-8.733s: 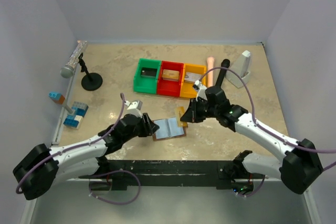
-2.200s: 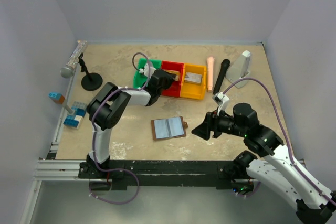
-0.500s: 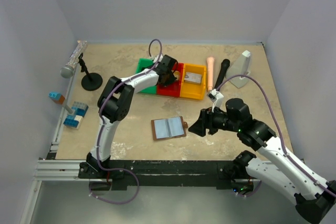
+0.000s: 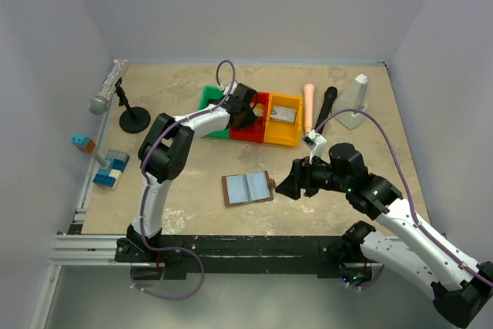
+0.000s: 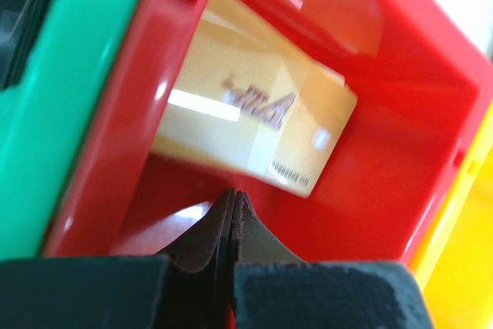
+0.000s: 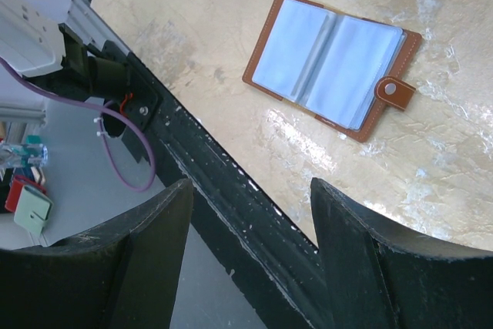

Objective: Take the credit cards out of the card holder
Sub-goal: Place the credit card in the storage box, then remove the credit card from the card holder.

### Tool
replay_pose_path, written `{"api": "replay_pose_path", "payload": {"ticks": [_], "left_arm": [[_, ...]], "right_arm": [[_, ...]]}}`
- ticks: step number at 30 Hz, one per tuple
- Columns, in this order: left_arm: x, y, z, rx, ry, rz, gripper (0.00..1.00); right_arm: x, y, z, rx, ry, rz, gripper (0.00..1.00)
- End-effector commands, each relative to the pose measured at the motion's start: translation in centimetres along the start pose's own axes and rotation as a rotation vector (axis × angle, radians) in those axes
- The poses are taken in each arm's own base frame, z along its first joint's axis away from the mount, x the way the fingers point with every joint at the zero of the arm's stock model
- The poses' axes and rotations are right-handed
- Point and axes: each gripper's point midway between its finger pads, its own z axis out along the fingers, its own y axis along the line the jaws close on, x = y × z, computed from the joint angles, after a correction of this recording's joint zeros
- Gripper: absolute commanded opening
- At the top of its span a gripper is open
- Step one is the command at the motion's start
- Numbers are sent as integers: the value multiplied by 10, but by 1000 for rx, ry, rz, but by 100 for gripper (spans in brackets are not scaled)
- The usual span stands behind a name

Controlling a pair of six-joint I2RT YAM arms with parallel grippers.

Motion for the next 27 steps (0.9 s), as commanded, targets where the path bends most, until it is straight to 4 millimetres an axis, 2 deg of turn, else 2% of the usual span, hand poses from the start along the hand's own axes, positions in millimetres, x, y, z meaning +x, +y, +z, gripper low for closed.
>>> {"api": "replay_pose_path", "payload": {"ticks": [1,4,8,13,15,16,17,19,22,24,26,27], "left_arm": [[-29,-28,-49,126,-67,-19,0],[-33,-29,-69,156,-80,-17,0],[-36,-34,-105,217,-91,-6,3],[-19,-36,-158,277,-105,75,9],[-9,-24,-177,268,-96,132,10],[-4,-15,-186,255,-82,147,11],[3,-2,-191,233,-63,157,13],[17,31,-203,188,-50,171,18],[39,77,-211,148,-41,187,31],[50,105,-217,121,-39,144,46],[56,128,-226,112,-58,103,76],[62,136,-228,127,-57,89,85]], "right_arm": [[-15,8,-3,-22,-51,-27,67],[-11,5,-2,-9,-37,-28,68],[-9,-4,2,24,-31,-24,68],[-3,-33,13,159,24,-9,73],[0,-43,19,207,58,2,75],[4,-48,23,226,76,9,78],[6,-51,26,239,88,16,92],[10,-58,34,266,113,13,93],[16,-68,47,342,171,-23,93],[15,-71,56,398,193,-68,92],[12,-75,65,444,210,-86,91],[11,-78,69,465,217,-83,89]]}}
